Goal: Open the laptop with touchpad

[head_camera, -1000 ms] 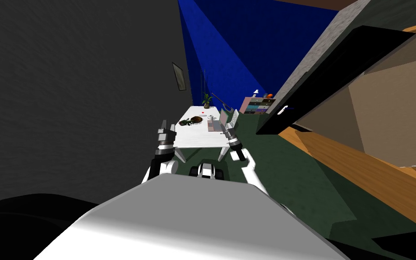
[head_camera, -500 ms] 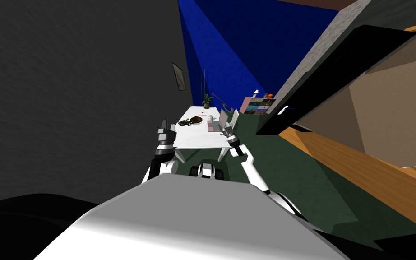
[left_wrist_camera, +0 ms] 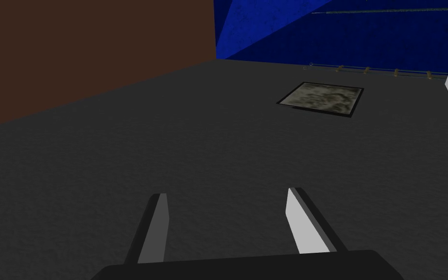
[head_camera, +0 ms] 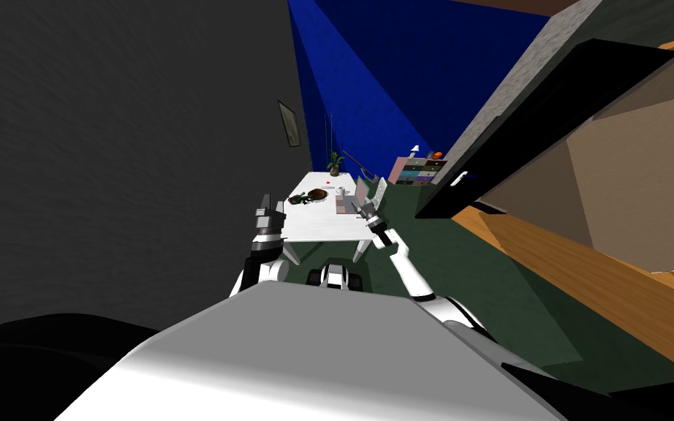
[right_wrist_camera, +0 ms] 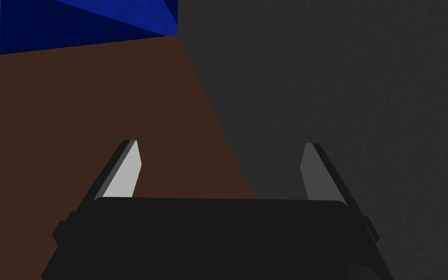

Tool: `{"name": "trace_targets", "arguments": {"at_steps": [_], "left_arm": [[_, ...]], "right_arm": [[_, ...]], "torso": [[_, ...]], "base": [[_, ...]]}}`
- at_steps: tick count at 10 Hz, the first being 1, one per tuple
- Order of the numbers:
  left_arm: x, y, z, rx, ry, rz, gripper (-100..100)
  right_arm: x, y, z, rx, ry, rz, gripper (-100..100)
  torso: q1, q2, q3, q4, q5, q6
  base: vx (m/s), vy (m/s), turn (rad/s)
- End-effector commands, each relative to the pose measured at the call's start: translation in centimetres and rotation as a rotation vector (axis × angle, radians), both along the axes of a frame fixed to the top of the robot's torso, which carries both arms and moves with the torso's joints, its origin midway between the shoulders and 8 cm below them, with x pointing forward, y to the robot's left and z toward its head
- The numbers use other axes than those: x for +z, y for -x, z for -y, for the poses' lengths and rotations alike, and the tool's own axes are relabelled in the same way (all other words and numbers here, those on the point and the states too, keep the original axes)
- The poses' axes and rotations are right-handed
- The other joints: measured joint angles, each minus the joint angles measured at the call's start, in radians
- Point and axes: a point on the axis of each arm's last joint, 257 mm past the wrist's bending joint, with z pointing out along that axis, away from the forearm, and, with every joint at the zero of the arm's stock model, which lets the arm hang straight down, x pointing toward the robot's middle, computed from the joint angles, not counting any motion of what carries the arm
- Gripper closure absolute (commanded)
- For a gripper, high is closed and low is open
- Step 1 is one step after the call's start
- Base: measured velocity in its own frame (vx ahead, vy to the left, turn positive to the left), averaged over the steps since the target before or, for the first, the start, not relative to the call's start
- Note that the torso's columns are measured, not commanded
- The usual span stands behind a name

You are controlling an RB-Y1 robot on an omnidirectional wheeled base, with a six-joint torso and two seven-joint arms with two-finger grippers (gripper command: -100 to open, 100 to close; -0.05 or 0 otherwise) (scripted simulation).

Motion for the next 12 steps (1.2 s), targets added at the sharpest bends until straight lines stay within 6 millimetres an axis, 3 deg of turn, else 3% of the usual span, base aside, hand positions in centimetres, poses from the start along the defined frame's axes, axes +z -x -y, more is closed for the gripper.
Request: {"name": "trace_targets", "arguments": {"at_steps": [1, 7, 12], "left_arm": [[0.0, 0.0, 0.0, 0.000, 0.000, 0.000, 0], [0.0, 0.0, 0.0, 0.000, 0.000, 0.000, 0], [0.0, 0.0, 0.0, 0.000, 0.000, 0.000, 0]], "right_arm": [[-1.6, -1.9, 0.2, -0.041, 0.127, 0.012, -100], [-3.5, -6.2, 1.9, -0.130, 0.412, 0.056, -100], [-3.9, -10.3, 5.3, -0.230, 0.706, 0.118, -100]], "torso": [[0.000, 0.001, 0.000, 0.000, 0.000, 0.000], [0.000, 0.000, 0.000, 0.000, 0.000, 0.000], [0.000, 0.001, 0.000, 0.000, 0.000, 0.000]], "base": [[0.017, -0.013, 0.000], [0.022, -0.010, 0.001], [0.024, -0.010, 0.001]]}}
